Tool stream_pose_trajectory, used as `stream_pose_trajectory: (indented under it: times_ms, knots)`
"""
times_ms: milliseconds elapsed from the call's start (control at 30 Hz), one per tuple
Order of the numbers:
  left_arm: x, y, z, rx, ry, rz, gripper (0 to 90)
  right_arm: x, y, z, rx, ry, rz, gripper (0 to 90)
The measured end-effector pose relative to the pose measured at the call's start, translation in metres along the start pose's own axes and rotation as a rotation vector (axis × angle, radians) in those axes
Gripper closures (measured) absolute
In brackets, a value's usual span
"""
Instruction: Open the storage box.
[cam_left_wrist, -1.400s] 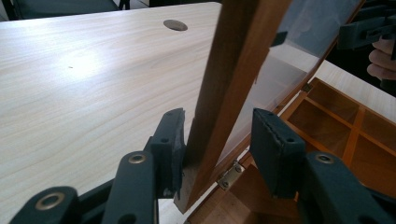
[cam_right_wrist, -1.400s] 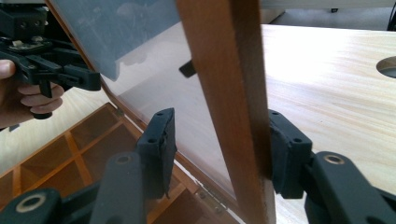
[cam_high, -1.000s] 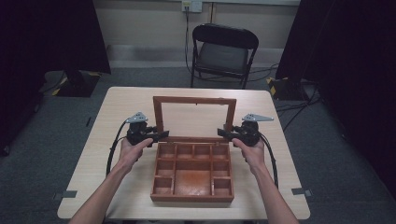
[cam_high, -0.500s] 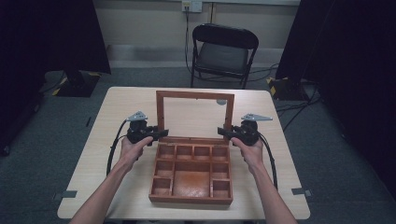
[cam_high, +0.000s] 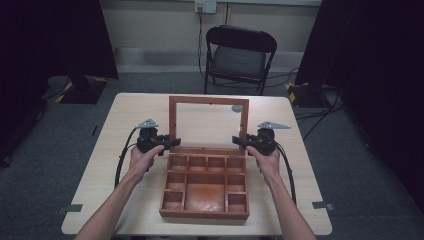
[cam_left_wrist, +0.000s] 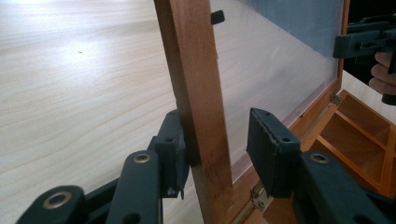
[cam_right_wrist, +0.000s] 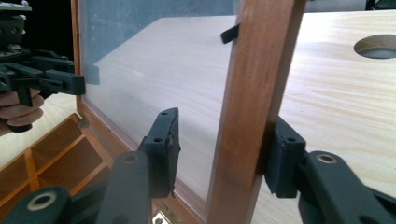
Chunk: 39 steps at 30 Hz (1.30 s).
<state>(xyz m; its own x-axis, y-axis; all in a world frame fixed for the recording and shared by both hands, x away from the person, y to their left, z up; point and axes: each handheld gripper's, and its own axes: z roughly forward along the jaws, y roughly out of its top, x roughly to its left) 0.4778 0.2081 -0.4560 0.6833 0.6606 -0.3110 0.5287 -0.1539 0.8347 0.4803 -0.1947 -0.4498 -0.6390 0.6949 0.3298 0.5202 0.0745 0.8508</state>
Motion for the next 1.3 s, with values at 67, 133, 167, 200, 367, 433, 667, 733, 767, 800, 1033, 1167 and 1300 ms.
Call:
stream_pose_trajectory:
  times_ms: [67,133,167,200,367,433,667,733,767,800,1033,1167,1300]
  knots:
    - [0.001,-0.001,0.001,0.005,-0.01,-0.015,55.1,-0.001,-0.001,0.002,0.007,-0.002,0.003,50.7]
    - [0.0,-0.001,0.003,0.017,0.002,-0.006,54.2,-0.002,-0.002,0.004,0.012,0.0,0.011,49.3]
    - [0.001,-0.001,0.003,0.022,0.002,-0.012,54.0,-0.002,-0.002,0.005,0.016,0.002,0.019,48.7]
    - [0.002,-0.002,0.003,0.019,-0.005,-0.019,53.7,-0.003,-0.003,0.006,0.019,0.002,0.023,47.9]
    - [0.004,-0.004,0.006,0.029,-0.003,-0.026,51.3,-0.005,-0.005,0.011,0.033,-0.008,0.034,44.4]
    - [0.005,-0.004,0.007,0.032,-0.002,-0.029,50.2,-0.005,-0.005,0.012,0.037,-0.014,0.041,43.2]
    - [0.006,-0.007,0.011,0.055,0.014,-0.039,40.4,-0.008,-0.008,0.017,0.059,-0.043,0.05,37.1]
    - [0.008,-0.007,0.011,0.061,0.007,-0.048,40.3,-0.01,-0.009,0.019,0.062,-0.042,0.058,36.1]
    - [0.009,-0.008,0.011,0.062,0.005,-0.054,39.9,-0.01,-0.01,0.019,0.065,-0.04,0.063,35.6]
    - [0.009,-0.008,0.011,0.065,0.005,-0.055,39.5,-0.01,-0.01,0.02,0.069,-0.041,0.066,35.3]
    - [0.014,-0.013,0.016,0.08,-0.006,-0.079,37.8,-0.01,-0.013,0.026,0.111,-0.071,0.063,26.6]
    - [0.015,-0.014,0.016,0.078,-0.015,-0.089,37.6,-0.01,-0.014,0.028,0.116,-0.072,0.077,25.9]
    - [0.016,-0.015,0.016,0.089,-0.002,-0.089,36.1,-0.01,-0.014,0.029,0.12,-0.074,0.083,25.3]
